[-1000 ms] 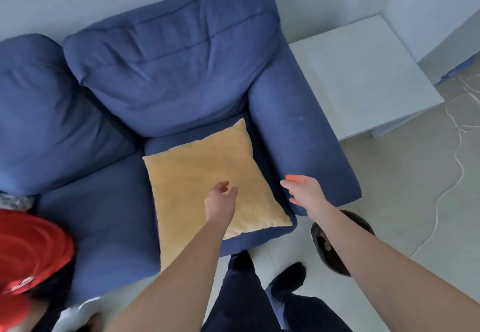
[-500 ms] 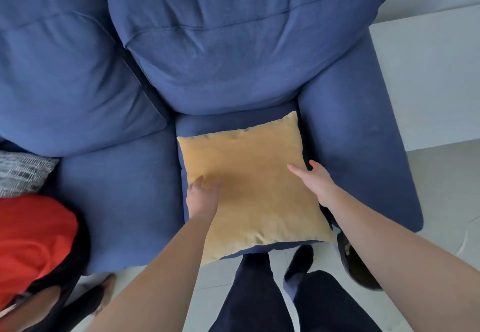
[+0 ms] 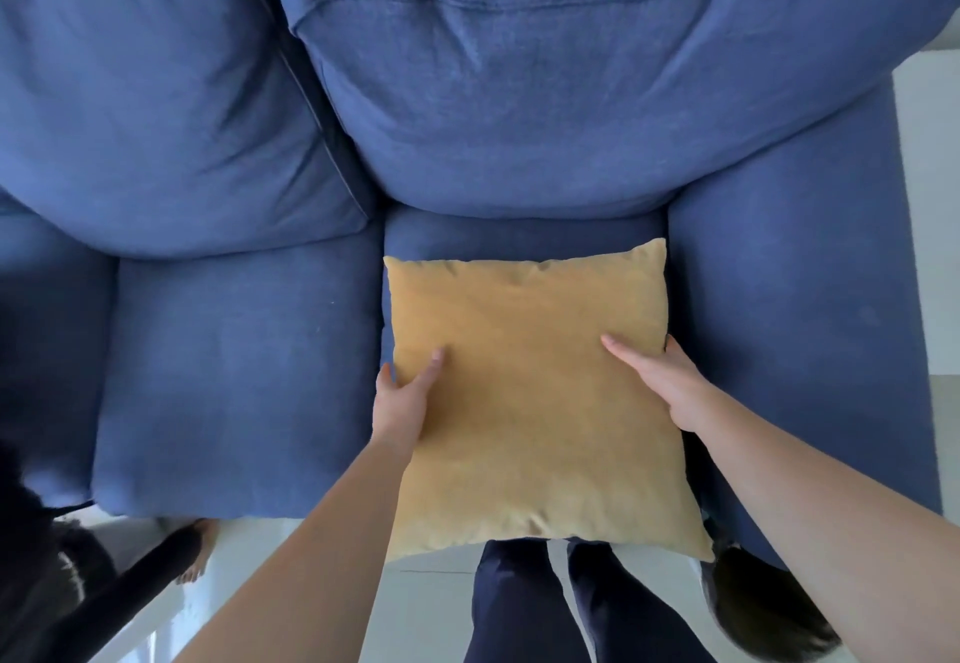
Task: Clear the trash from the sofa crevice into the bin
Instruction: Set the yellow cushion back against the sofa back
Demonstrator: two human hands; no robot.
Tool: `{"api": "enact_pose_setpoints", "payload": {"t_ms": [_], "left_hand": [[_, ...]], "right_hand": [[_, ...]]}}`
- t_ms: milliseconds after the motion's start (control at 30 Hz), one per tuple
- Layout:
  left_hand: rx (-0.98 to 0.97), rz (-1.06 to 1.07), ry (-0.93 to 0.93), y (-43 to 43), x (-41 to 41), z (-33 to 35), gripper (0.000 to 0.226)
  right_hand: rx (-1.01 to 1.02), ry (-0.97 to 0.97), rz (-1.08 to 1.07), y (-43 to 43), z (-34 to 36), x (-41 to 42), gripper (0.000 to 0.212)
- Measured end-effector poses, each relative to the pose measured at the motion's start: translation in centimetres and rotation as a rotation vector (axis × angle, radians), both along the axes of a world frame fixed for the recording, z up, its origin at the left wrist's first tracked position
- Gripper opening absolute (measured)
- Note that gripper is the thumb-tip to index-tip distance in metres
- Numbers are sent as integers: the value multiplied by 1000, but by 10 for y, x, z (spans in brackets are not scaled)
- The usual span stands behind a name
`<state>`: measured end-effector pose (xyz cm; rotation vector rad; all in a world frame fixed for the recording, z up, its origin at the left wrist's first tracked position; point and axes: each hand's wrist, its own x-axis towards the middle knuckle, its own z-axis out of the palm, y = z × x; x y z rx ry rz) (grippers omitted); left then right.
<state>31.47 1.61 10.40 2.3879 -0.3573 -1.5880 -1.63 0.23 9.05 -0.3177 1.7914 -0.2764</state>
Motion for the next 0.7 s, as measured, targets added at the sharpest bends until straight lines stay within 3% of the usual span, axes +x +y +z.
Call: {"api": "enact_pose_setpoints", "payload": {"t_ms": [333, 533, 700], "left_hand": [[15, -33, -10, 9, -1, -21, 102], [-56, -20, -59, 12, -13, -5, 76], [-142, -15, -58, 26, -16, 24, 69]], "right_hand": [[57, -96, -11, 7, -30, -5, 142], [-20, -96, -18, 13, -20, -5, 128], [-151, -52, -38, 23, 11, 1, 108]]}}
